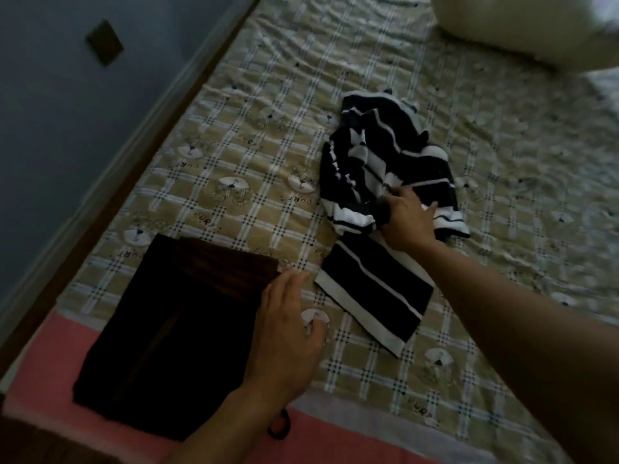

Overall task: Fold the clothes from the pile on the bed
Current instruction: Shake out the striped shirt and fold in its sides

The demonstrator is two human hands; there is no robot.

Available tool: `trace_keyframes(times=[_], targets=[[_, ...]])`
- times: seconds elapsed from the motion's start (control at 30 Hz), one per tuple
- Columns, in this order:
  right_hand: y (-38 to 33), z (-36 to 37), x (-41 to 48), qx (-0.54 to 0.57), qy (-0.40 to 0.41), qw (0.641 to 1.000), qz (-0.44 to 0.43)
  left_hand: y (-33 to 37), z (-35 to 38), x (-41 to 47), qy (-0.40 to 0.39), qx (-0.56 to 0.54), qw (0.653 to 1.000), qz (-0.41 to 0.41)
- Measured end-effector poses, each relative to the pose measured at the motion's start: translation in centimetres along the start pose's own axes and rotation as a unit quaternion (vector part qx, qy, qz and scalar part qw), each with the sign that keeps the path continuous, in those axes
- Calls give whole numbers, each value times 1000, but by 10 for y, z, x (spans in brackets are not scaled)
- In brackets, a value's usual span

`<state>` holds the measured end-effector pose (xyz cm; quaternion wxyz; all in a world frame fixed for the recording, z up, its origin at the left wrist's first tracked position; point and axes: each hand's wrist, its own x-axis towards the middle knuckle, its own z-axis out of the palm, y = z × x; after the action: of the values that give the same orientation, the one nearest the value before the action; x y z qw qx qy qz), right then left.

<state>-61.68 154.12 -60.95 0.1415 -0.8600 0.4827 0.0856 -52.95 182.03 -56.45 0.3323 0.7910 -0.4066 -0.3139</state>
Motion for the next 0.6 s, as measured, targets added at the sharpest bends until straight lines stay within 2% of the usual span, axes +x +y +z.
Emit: trace_keyframes(times=[0.1, 0.13, 0.2, 0.27, 0.3, 0.33, 0.4, 0.47, 0.53, 0.6], targets=[[1, -20, -17, 158, 4, 987, 4, 19, 3, 10, -48, -137, 984, -103], [-2, -30, -33, 193, 12, 981, -7, 30, 2, 15, -62, -213, 962, -160], [-10, -44, -78, 286, 35, 956, -50, 50, 3, 28, -81, -375, 887, -258], [-23, -52, -138, 384, 17, 916, -118, 65, 9, 41, -103, -478, 825, -283], [-28, -52, -168, 425, -21, 894, -143, 71, 13, 45, -107, -501, 815, -272], [-31, -51, -194, 451, -75, 877, -146, 76, 18, 47, -103, -501, 821, -255], [-22, -43, -228, 465, -180, 858, -126, 78, 32, 47, -79, -446, 860, -233], [-3, -38, -241, 482, -206, 846, -104, 76, 42, 39, -79, -370, 892, -246], [17, -39, -242, 521, -101, 846, -48, 75, 44, 32, -94, -341, 908, -224], [40, -45, -240, 499, 26, 866, 9, 90, 34, 26, -121, -329, 919, -181]])
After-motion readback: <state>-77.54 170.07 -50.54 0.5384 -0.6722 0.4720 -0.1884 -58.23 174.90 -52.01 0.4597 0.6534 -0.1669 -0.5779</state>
